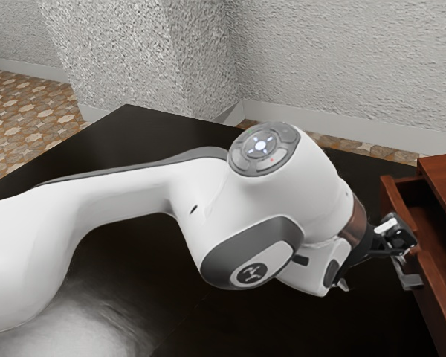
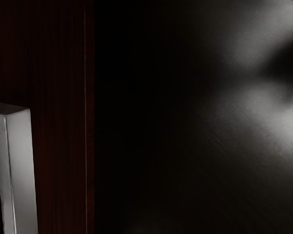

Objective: Pull the drawer handle with one arm to open the drawer

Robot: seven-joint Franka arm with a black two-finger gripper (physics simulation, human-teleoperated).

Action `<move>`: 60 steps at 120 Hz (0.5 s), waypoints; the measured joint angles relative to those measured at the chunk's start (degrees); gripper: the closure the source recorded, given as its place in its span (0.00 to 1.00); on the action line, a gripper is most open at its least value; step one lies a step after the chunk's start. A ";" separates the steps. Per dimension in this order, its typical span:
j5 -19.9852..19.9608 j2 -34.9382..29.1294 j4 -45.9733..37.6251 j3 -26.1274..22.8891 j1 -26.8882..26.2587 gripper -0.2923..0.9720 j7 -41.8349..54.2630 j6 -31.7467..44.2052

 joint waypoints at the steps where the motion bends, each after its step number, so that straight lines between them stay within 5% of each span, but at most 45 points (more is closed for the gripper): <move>1: 0.00 -0.16 -0.16 0.00 -0.03 0.27 0.00 0.00; 60: 0.24 -4.94 -4.99 0.69 -1.49 0.26 0.03 0.01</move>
